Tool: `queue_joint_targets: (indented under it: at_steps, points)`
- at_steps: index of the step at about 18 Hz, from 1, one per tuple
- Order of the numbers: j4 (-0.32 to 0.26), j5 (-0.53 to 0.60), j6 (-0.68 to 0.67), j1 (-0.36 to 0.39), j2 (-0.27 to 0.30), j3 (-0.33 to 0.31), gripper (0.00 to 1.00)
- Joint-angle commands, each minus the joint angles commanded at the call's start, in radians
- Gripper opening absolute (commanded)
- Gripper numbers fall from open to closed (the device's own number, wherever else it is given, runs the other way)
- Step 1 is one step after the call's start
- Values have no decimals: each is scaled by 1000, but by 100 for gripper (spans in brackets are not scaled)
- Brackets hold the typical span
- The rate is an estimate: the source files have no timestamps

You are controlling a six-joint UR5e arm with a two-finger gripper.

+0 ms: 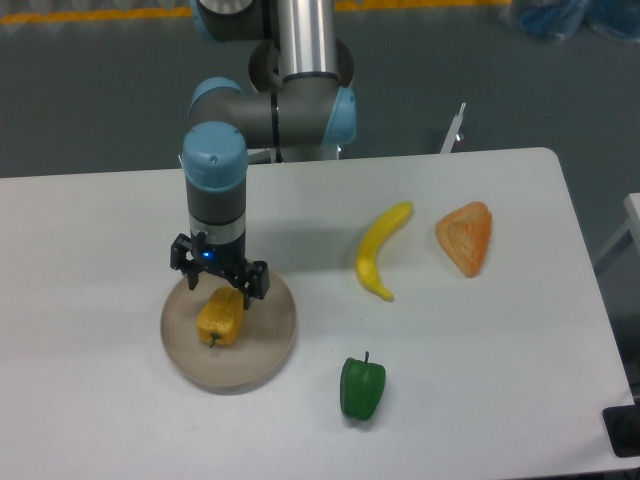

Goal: Pick up the yellow pepper from the plate
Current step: 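Lower the gripper around the yellow bell pepper on the plate, then close the gripper on the yellow bell pepper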

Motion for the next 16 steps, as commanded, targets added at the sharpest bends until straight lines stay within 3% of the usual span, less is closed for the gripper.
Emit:
queue_joint_targets:
  at_steps: [8,9,12,14,16]
  points:
    - [19,18,8,-8,-43,9,100]
    - [19,31,11,-8,-45,11,96]
    - [19,37,12,-14,-43,12,52]
    - [19,37,20,-15,-40,15,38]
    - [17,37,23,-15,-38,15,34]
